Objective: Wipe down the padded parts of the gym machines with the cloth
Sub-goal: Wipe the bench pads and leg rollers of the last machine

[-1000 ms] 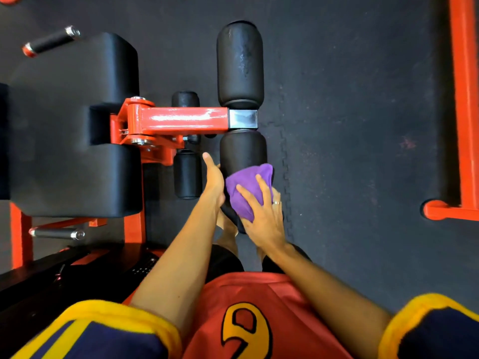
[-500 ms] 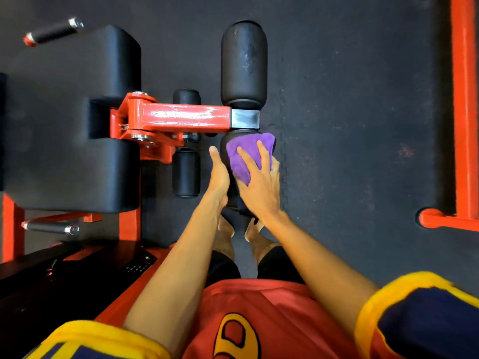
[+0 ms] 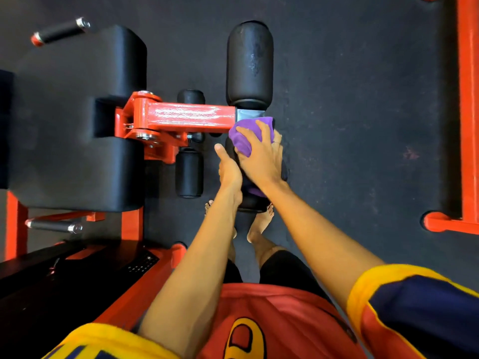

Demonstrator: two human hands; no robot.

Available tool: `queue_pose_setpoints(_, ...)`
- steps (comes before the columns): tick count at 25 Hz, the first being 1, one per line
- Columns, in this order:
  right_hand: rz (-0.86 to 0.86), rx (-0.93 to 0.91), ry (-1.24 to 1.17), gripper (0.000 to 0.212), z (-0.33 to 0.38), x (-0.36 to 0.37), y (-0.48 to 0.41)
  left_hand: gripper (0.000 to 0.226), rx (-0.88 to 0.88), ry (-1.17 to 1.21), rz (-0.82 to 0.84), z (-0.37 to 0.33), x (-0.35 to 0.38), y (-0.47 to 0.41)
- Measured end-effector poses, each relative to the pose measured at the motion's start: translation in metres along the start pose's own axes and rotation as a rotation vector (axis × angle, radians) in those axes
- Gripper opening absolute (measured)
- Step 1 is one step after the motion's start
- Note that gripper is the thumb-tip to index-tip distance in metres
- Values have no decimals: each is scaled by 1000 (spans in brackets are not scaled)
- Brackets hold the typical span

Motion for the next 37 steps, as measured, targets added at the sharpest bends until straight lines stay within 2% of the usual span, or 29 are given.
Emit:
queue_pose_setpoints(3, -18, -55, 25, 60, -3, 1, 43, 98, -9, 0, 91, -6, -15, 2)
queue_pose_setpoints(7, 61, -139, 36, 69, -29, 13, 140, 95, -56, 25, 135, -2, -21, -8)
queue_pose_setpoints(9, 82, -110, 10, 71, -34, 14, 145, 104, -93, 42, 88, -2, -15, -3)
queue_pose_setpoints(13, 68, -71, -30, 58, -15, -7, 47, 133, -23, -12, -42, 28, -1, -56)
queue_pose_setpoints(15, 52, -50, -12, 50, -4, -16, 3, 124, 22, -115, -64, 19, 0, -44)
queue_pose_setpoints(16, 44, -35, -7, 49, -2, -17, -3, 114, 26, -91, -45, 9, -2, -24)
queue_pose_setpoints(18, 35, -53, 12, 55, -1, -13, 16, 76, 32, -96, 22, 3, -10, 3)
queue_pose_setpoints(19, 36, -77, 22, 60, -5, -10, 38, 68, 40, -67, 79, 7, -14, 4)
queue_pose_setpoints(20, 39, -106, 28, 63, -10, -7, 64, 68, 40, -95, 106, 12, -18, 2)
queue_pose_setpoints(23, 105, -162, 13, 61, -33, 4, 128, 73, -40, -73, 53, 22, -23, -16)
queue_pose_setpoints(25, 122, -84, -33, 61, -42, 6, 133, 75, -62, -122, -58, 22, -13, -11)
queue_pose_setpoints(29, 48, 28, -187, 57, -26, -11, 66, 61, 156, -365, -210, 14, 2, 17)
queue_pose_setpoints(31, 12, -6, -147, 51, -16, -14, 40, 63, 164, -322, -171, 20, 0, 6)
queue_pose_setpoints(33, -18, -16, -126, 51, -13, -12, 41, 82, 137, -221, -97, 27, -10, -15)
queue_pose_setpoints(35, -9, -33, -99, 54, -19, -7, 70, 100, 38, -151, 9, 40, -19, -45)
queue_pose_setpoints(37, 30, -83, -53, 61, -32, 1, 110, 90, -38, -102, 44, 25, -21, -37)
Point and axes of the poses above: each hand's wrist, its own y-axis away from the middle knuckle, its own x-axis out of the palm, z = x × y, the point moved 3 cm from there along -y, towards the middle knuckle, and after that the axes turned 7 degrees about -y, right-handed, at the moved point
